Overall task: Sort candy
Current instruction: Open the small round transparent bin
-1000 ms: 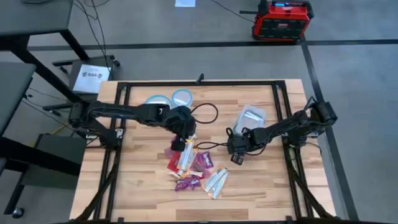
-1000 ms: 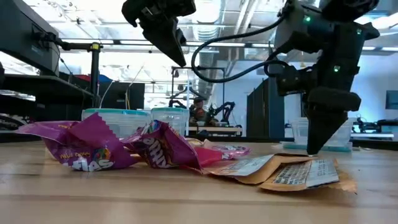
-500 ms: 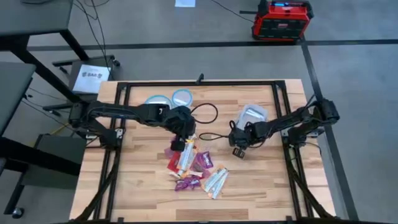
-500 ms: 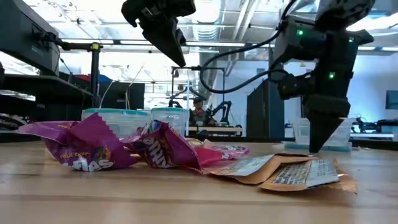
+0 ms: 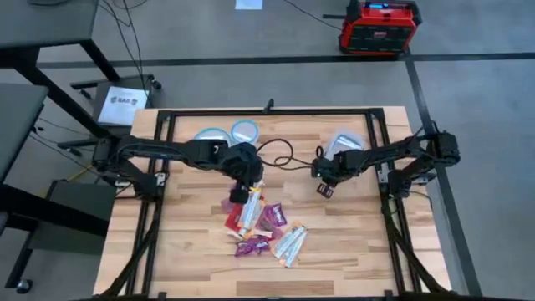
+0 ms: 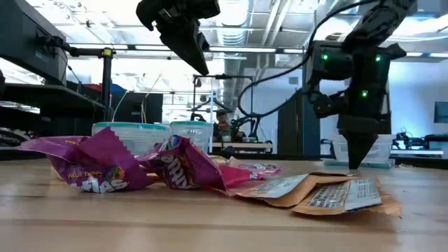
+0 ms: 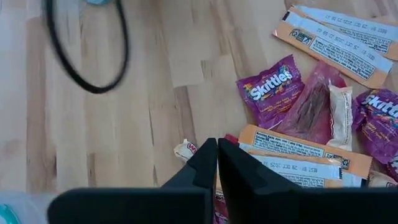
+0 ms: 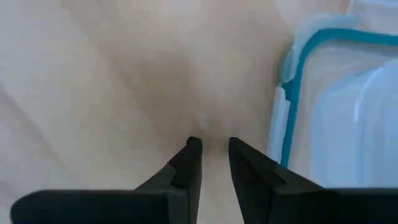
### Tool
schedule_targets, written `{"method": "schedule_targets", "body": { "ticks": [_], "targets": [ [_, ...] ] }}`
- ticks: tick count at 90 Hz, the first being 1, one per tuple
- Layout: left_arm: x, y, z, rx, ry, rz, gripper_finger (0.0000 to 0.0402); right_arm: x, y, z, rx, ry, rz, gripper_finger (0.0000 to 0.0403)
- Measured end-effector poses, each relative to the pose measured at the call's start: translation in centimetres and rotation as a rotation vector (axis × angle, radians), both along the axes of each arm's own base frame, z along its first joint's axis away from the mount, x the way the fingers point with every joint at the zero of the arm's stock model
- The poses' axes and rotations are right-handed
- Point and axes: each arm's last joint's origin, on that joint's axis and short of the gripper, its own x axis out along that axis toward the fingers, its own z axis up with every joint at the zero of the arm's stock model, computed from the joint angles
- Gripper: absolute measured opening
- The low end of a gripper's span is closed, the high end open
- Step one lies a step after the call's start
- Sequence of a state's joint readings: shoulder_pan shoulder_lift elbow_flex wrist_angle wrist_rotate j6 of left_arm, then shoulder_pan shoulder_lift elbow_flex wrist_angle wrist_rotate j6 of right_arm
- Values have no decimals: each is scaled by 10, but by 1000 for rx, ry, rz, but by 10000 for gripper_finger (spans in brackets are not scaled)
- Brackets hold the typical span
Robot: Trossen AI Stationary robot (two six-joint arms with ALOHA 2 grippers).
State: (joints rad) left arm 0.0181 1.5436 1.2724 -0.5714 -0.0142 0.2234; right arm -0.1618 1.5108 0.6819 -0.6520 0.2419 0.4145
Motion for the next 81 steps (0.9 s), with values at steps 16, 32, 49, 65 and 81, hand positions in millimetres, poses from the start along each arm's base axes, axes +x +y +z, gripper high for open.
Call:
{"method": "schedule_targets", "body": {
  "ticks": [16,32,49,65,81],
  "targets": [
    [0,0,0,0,-1,0,0,-5,-11,0,4,32,-40,65],
    [0,0,0,0,-1,0,0,-4,-10,2,0,15,-24,65],
    [0,0,0,0,-1,0,0,0,3,15,-1,-103,12,65],
    [0,0,0,-5,-2,7,0,0,20,37,0,-248,59,65],
    [0,0,0,-7,-2,8,0,-1,34,54,8,-371,108,65]
  ]
}}
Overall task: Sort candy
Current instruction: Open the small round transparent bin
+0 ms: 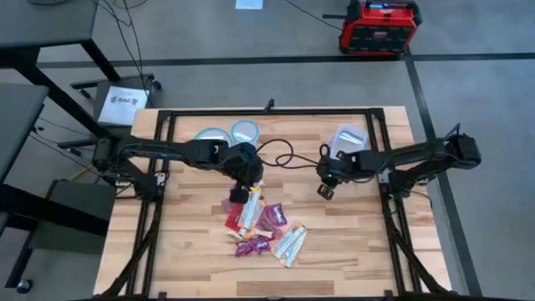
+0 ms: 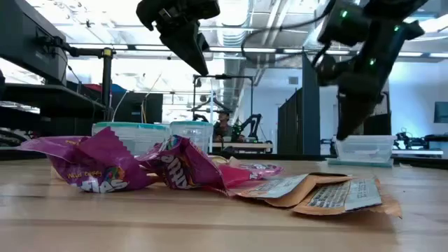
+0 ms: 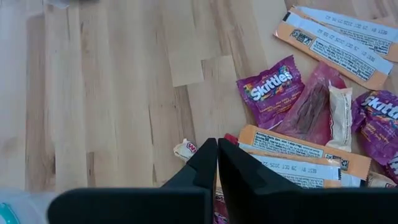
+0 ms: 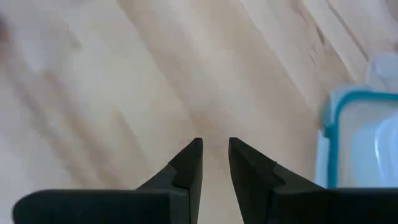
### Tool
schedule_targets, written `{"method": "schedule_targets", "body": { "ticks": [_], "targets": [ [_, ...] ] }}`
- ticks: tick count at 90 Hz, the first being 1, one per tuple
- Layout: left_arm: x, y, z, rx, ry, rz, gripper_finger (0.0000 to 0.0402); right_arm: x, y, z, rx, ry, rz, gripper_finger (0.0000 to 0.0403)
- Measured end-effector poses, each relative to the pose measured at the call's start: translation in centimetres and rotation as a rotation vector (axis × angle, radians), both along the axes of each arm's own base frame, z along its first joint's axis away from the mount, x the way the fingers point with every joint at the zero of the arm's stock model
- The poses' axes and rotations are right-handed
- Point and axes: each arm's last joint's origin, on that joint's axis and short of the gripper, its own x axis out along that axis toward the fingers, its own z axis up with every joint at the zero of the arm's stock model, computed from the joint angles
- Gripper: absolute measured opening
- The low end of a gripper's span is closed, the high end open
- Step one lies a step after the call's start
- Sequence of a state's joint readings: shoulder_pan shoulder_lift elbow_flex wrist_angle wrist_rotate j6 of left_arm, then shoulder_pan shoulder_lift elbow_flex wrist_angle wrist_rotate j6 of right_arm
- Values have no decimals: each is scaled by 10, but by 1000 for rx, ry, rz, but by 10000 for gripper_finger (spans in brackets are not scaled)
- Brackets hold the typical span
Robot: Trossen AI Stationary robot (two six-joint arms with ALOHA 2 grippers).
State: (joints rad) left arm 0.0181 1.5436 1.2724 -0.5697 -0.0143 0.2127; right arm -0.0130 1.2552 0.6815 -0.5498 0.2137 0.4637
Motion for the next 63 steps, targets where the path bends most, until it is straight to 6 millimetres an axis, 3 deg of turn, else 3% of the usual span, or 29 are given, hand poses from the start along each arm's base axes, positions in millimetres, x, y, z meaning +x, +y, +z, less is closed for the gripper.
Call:
{"method": "schedule_targets", "body": {
  "ticks": [44,63],
  "targets": [
    [0,0,0,-33,-7,37,1,3,28,26,19,-236,120,65],
    [1,3,1,-66,-18,81,47,7,22,28,-8,-272,134,65]
  ]
}}
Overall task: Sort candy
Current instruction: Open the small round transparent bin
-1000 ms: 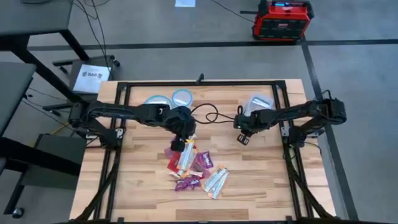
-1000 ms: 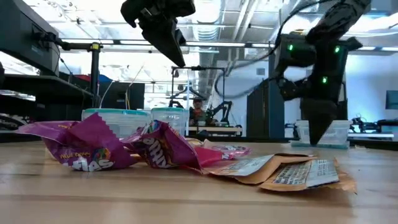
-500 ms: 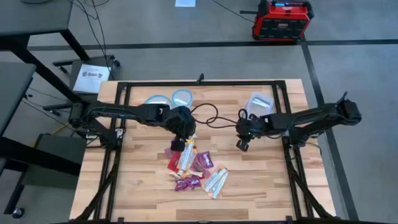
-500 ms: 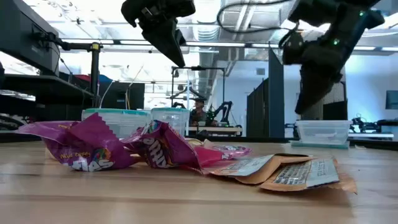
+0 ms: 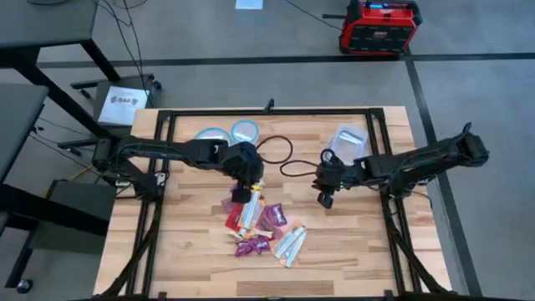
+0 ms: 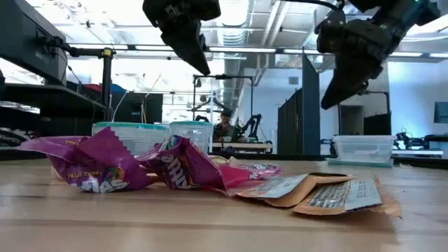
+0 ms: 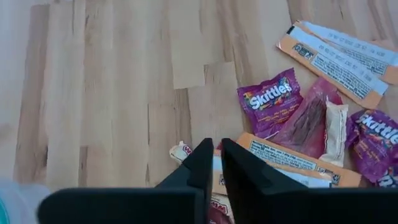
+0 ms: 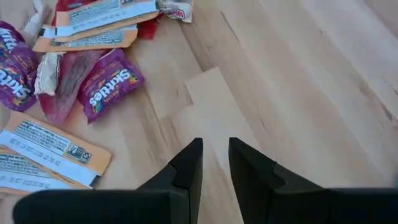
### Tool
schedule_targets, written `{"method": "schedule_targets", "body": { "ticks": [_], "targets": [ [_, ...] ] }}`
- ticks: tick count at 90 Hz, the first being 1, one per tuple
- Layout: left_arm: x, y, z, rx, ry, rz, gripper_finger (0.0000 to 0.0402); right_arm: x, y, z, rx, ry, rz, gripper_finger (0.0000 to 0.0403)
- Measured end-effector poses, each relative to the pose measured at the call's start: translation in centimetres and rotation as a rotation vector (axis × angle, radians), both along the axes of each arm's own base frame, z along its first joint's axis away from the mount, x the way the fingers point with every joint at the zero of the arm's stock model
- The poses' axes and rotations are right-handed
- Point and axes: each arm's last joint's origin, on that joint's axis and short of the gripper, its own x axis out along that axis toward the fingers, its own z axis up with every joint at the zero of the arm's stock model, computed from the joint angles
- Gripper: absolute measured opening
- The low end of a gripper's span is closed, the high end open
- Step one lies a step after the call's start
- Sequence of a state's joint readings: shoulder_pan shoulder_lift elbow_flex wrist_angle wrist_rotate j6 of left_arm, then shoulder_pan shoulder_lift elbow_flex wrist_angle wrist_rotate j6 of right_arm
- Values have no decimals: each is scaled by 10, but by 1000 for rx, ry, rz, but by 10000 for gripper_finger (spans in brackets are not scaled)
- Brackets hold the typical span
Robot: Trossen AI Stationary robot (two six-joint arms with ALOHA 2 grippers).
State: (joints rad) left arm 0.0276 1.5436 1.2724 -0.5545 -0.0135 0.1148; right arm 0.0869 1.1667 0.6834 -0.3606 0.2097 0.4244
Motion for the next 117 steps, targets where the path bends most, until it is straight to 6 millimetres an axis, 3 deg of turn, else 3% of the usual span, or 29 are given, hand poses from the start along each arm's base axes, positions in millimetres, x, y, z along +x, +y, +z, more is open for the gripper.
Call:
{"method": "schedule_targets", "body": {
  "ticks": [17,28,48,63,79,92,104,117],
  "targets": [
    [0,9,0,4,0,24,116,8,-15,8,-6,-111,-61,70],
    [-1,23,0,19,-2,52,144,10,-27,11,-44,-137,-71,97],
    [-9,66,0,2,3,203,149,12,-42,24,-141,-238,-59,186],
    [-15,88,0,-1,4,279,148,8,-41,42,-201,-347,-18,234],
    [-21,107,1,139,27,355,148,5,-31,45,-223,-355,45,238],
    [-36,137,0,190,69,471,147,11,-26,39,-179,-351,41,233],
    [-43,169,-18,105,116,507,147,21,-22,25,-166,-296,57,233],
    [-29,188,-42,55,83,422,147,30,-19,12,-155,-247,58,232]
  ]
}}
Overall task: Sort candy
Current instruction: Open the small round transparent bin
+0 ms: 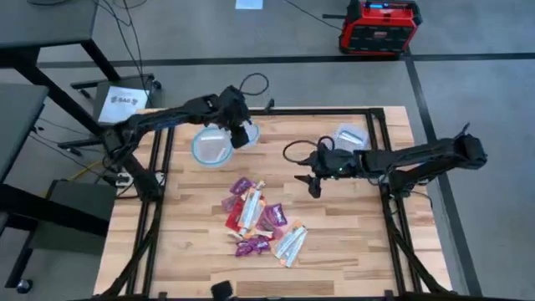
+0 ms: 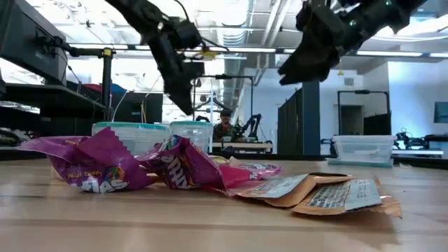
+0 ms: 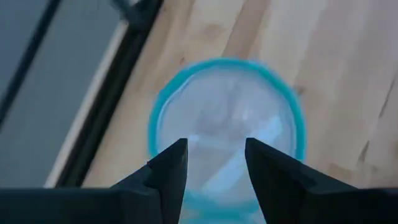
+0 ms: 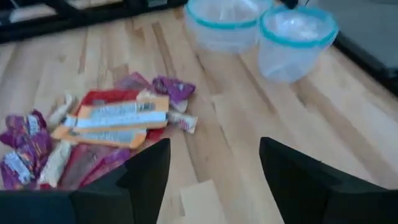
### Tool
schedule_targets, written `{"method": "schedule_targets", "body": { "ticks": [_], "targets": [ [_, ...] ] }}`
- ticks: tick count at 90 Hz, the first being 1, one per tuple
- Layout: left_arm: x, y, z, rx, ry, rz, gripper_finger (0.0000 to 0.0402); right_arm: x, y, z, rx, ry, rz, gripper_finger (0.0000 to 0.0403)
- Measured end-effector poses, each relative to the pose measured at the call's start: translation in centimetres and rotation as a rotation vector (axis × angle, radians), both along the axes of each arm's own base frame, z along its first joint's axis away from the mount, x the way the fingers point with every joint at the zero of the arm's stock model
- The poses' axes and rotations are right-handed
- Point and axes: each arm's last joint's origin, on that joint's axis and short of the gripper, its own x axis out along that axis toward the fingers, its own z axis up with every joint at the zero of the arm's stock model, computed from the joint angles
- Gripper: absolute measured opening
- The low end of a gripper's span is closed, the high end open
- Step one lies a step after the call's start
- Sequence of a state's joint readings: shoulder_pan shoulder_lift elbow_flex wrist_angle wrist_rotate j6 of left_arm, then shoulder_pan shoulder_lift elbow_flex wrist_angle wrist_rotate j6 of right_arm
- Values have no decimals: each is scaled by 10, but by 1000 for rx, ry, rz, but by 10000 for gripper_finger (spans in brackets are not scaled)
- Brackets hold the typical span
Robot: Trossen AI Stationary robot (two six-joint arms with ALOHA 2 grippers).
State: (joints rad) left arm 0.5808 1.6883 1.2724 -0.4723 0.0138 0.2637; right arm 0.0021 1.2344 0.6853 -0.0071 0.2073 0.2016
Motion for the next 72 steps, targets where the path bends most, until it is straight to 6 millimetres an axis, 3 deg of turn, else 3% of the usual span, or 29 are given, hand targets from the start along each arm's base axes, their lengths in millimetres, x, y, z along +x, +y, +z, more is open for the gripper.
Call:
{"method": "schedule_targets", "body": {
  "ticks": [23,65,72],
  "targets": [
    [15,7,-33,-70,31,-66,147,3,6,-7,27,22,2,232],
    [41,-28,-32,-134,-68,-231,147,-2,4,0,25,6,-5,232],
    [43,-32,-23,-128,-78,-238,147,-3,4,2,21,0,-4,232]
  ]
}}
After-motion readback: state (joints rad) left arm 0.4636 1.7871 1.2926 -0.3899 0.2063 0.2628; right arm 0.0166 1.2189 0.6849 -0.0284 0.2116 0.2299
